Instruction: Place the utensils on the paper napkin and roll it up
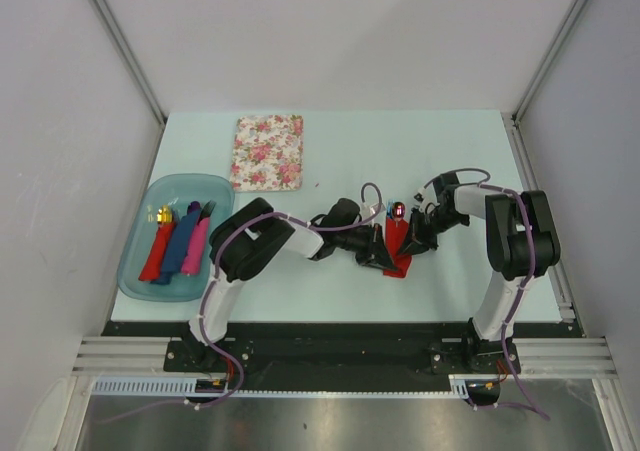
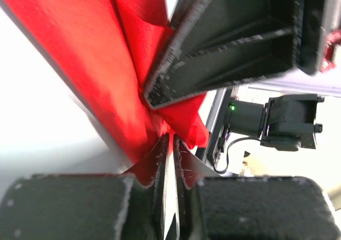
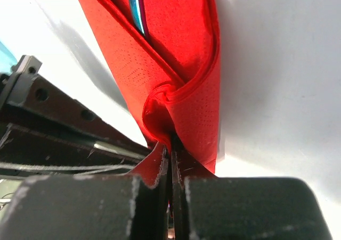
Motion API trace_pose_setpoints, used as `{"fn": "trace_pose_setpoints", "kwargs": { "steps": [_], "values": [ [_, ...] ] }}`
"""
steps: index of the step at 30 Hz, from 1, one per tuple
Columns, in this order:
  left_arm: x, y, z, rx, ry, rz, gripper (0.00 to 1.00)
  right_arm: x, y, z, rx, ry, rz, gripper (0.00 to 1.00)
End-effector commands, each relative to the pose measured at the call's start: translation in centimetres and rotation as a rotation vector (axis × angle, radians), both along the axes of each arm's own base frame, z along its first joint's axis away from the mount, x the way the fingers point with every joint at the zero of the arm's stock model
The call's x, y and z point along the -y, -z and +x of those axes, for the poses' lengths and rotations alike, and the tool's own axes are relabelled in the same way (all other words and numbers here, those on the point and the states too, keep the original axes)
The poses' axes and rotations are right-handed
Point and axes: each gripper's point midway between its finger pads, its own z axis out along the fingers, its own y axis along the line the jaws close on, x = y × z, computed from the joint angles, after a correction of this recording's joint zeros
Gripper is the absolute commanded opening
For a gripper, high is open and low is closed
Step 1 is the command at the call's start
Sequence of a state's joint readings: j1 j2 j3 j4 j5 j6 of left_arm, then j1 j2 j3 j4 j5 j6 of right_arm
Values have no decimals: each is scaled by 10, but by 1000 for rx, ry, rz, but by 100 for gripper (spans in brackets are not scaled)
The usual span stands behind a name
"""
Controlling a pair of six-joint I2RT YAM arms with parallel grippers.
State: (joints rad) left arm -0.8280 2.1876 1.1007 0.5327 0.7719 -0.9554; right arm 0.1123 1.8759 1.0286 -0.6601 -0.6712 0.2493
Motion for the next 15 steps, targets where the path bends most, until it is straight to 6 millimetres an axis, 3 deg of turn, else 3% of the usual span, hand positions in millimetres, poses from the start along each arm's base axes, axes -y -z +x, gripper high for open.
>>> {"fn": "trace_pose_setpoints", "kwargs": {
  "steps": [1,5,9,15],
  "values": [
    [-2,-38,-3,96,41,-67,12,24,29,5,42,-44,-180,0],
    [-7,-51,0,127,51,-91,13,22,27,6,58,-54,-185,0],
    [-16,-50,27,129,-8,-92,12,20,25,6,67,-64,-182,0],
    [-9,-45,60,144,-63,-106,10,14,18,5,90,-77,-163,0]
  ]
}}
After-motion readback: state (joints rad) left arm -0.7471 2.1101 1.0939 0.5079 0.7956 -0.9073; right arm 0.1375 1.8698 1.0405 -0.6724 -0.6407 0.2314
